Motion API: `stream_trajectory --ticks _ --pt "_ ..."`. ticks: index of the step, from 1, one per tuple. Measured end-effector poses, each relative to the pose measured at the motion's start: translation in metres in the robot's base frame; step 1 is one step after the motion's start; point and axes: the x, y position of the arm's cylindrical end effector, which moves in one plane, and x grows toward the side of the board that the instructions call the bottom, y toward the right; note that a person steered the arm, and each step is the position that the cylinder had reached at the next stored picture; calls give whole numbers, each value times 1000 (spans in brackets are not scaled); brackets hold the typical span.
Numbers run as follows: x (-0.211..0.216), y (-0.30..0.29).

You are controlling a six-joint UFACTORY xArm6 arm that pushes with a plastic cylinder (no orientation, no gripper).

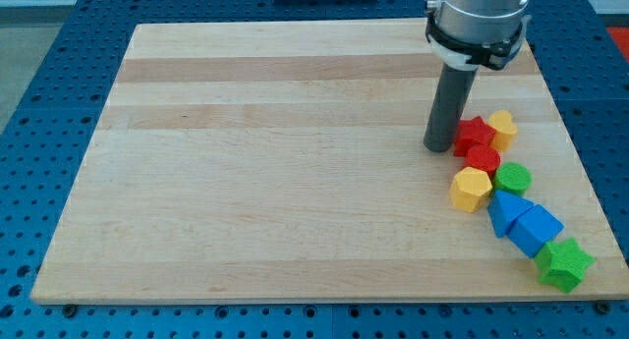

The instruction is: Slide green star a bit up

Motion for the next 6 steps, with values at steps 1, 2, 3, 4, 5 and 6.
stream_trajectory --ticks 1,2,3,4,5,6 --pt "1 -6" --pt "1 -7" --pt "-15 -7" --pt "-67 -5" --pt "-89 52" --pt "-84 134"
